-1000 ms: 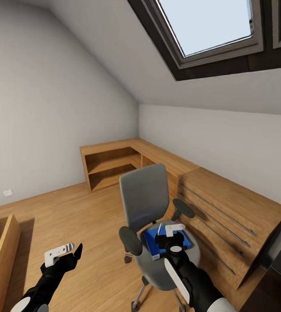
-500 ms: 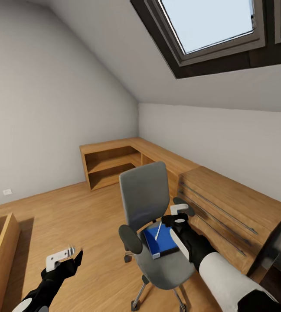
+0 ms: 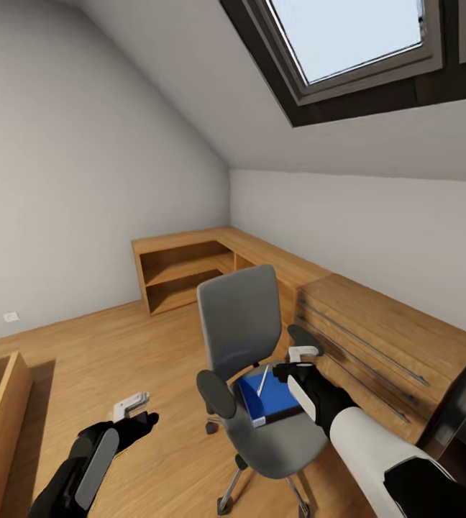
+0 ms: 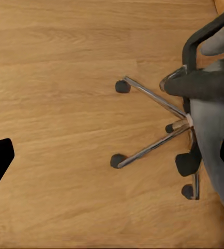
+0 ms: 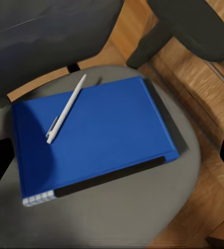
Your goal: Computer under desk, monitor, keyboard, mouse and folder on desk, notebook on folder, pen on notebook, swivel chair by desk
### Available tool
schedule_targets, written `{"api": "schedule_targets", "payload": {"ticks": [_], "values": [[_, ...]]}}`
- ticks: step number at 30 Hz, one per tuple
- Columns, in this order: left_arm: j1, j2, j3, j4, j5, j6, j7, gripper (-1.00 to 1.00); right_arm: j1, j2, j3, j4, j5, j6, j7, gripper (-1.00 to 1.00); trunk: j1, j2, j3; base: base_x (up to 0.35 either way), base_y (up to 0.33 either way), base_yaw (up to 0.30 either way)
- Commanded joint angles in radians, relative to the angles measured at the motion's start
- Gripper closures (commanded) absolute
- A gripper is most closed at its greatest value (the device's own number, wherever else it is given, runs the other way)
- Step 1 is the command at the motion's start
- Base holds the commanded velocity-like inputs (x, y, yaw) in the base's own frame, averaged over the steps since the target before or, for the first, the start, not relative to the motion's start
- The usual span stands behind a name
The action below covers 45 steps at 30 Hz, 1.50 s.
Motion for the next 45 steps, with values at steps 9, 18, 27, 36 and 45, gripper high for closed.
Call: {"api": "schedule_targets", "payload": {"ticks": [9,18,27,36,45], "values": [[-0.012,0.009,-0.034,-0.078,0.015,0.016,0.011,-1.00,0.002,0.019,0.009,-0.001,-0.012,0.006,-0.009,-1.00,0.035,-0.064,-0.031,0.000,0.000,0.073],[-0.012,0.010,-0.035,-0.081,0.014,0.016,0.012,-1.00,0.002,0.024,0.009,-0.002,-0.012,0.002,-0.010,-1.00,0.069,-0.127,-0.064,0.000,0.000,0.241],[-0.012,0.010,-0.035,-0.066,0.016,0.016,0.008,-1.00,0.002,0.019,0.009,0.000,-0.008,0.003,-0.010,-1.00,0.069,-0.127,-0.067,0.000,0.000,0.110],[-0.012,0.011,-0.035,-0.054,0.016,0.016,0.007,-1.00,0.002,0.016,0.009,0.003,-0.006,0.002,-0.009,-1.00,0.069,-0.127,-0.067,0.157,0.000,0.003],[-0.009,0.010,-0.037,-0.057,-0.035,-0.018,0.006,-1.00,0.002,0.016,0.004,0.045,-0.009,0.065,-0.010,-1.00,0.069,-0.127,-0.067,0.288,0.000,0.000]]}}
